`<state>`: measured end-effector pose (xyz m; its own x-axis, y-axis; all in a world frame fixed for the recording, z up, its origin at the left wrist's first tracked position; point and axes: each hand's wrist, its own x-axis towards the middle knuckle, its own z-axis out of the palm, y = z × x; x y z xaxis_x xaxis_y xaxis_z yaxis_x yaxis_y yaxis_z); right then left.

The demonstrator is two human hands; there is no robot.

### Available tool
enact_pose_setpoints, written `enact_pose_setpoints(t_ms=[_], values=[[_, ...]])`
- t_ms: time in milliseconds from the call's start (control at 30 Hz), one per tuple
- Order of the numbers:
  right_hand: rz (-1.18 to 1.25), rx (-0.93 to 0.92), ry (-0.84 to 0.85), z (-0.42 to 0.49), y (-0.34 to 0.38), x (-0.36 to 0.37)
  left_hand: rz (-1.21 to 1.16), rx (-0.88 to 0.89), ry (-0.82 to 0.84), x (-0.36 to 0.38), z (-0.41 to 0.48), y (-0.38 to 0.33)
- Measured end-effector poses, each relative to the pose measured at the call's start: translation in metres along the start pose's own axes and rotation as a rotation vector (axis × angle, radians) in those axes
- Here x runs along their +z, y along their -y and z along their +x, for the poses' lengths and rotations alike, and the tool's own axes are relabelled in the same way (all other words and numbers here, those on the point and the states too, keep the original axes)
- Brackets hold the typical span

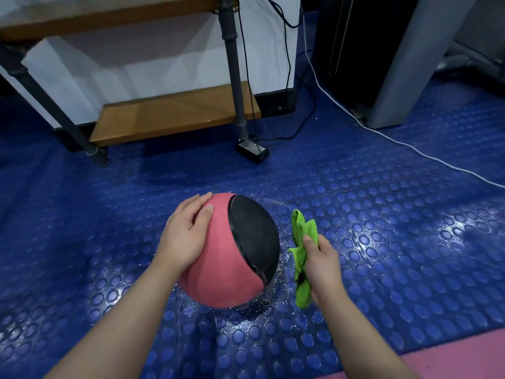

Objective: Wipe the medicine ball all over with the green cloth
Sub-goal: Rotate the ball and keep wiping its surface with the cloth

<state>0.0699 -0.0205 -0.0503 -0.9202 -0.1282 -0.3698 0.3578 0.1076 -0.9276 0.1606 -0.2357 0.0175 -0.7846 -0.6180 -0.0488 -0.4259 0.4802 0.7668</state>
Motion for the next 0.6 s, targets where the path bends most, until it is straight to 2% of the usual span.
enact_pose_setpoints(t_ms=[133,267,433,533,600], values=[[-0.195,-0.226,-0.092,-0.043,-0.006,0.02,0.02,-0.022,-0.022,0.004,0.006,-0.007],[-0.295,-0.271,0.04,-0.07,-0.014,0.05,0.115,-0.028,-0.093,0.013,0.002,-0.008],[-0.169,-0.171,0.001,-0.034,-0.02,0.056,0.142,0.005,-0.189,0.018,-0.009,-0.007],[0.068,0.078,0.077,-0.003,-0.007,0.05,0.159,-0.011,-0.201,0.022,-0.012,-0.012],[0.106,0.181,0.096,0.013,0.004,0.046,0.176,-0.03,-0.198,0.025,-0.014,-0.018]])
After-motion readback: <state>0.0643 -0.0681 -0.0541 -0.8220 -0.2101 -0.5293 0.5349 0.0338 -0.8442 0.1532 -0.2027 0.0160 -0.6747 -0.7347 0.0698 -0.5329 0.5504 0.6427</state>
